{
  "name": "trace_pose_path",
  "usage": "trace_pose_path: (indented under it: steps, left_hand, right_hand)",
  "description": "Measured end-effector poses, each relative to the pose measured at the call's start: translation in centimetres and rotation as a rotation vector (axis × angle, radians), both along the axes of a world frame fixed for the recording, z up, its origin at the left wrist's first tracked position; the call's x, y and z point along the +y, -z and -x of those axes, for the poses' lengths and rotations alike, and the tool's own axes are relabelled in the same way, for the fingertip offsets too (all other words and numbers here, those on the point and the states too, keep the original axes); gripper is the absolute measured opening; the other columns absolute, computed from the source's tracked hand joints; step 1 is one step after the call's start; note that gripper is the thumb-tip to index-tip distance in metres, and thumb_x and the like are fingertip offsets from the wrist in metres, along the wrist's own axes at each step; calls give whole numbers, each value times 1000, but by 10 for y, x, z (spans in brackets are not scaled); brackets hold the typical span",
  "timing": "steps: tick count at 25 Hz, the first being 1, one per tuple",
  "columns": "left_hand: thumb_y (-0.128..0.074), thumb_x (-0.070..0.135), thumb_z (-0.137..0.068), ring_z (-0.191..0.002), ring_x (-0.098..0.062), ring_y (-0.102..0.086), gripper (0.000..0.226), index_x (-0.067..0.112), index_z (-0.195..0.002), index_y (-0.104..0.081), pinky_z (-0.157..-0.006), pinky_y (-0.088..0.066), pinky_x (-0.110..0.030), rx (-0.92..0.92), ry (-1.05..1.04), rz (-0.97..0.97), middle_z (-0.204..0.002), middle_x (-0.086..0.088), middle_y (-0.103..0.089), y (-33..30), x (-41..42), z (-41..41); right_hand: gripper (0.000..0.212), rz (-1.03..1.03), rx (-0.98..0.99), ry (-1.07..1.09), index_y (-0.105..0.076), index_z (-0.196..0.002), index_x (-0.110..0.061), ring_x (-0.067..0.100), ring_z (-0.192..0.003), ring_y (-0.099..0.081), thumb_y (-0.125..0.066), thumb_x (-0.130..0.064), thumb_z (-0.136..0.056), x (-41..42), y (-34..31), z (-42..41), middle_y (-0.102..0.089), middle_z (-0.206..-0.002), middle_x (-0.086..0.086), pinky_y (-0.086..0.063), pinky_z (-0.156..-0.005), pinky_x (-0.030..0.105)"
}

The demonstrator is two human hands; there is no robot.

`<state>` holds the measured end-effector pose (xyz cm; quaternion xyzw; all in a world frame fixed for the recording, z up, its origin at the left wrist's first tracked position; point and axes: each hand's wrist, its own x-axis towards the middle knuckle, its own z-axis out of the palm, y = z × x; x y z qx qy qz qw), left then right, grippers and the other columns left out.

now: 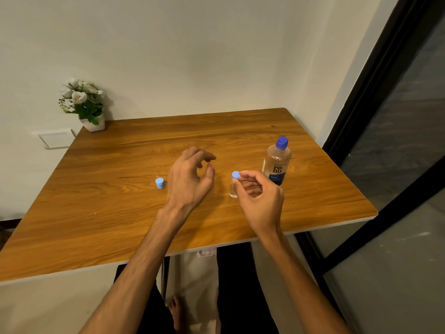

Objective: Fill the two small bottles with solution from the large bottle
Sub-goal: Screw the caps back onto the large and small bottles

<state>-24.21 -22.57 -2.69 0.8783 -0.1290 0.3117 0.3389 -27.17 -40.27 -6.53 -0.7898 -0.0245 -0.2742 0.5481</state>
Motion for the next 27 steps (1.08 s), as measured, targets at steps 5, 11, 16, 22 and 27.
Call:
trace_pose_path:
  steps: [5, 11, 16, 22, 27]
  left_hand:
    - [-62, 14, -78, -87, -23, -66, 33, 15, -108, -76, -71, -53, -36, 230, -359, 75, -107, -2, -70, 24, 78, 8]
    - [-70, 34, -92, -120, -31, -62, 60, 19, -149, -55, -90, -55, -41, 627, -384, -188, -137, -14, -57, 52, 110, -4]
    - [-69, 29, -92, -100, -31, -69, 25, 19, -115, -74, -83, -56, -39, 524, -375, -106, -106, -8, -72, 57, 111, -13]
    - [-84, 25, -85, -69, -9, -60, 16, 18, -99, -78, -64, -45, -15, 405, -107, 266, -86, 7, -72, 34, 74, -5]
    - [-82, 32, -78, -67, -12, -60, 15, 23, -88, -76, -63, -47, -30, 353, -84, -23, -80, 11, -69, 29, 65, -9]
  right_hand:
    - [33, 79, 98, -193, -76, -118, -16, 4, -75, -72, -85, -15, -86, 54, 5, 0, -78, -107, -7, -57, -61, 16]
    - [69, 193, 287, -180, -61, -140, -22, -1, -80, -74, -89, -39, -80, 93, 31, -17, -75, -127, -10, -64, -85, 38]
    - [49, 186, 292, -187, -69, -129, -28, 2, -77, -74, -87, -33, -84, 104, 42, -27, -80, -105, -10, -65, -76, 40]
    - [36, 177, 258, -195, -70, -115, -36, 3, -70, -72, -82, -40, -81, 102, 53, -36, -78, -85, -15, -62, -66, 40]
    - [34, 204, 282, -217, -71, -110, -36, 4, -70, -72, -84, -42, -79, 94, 52, -40, -76, -74, -11, -63, -65, 42]
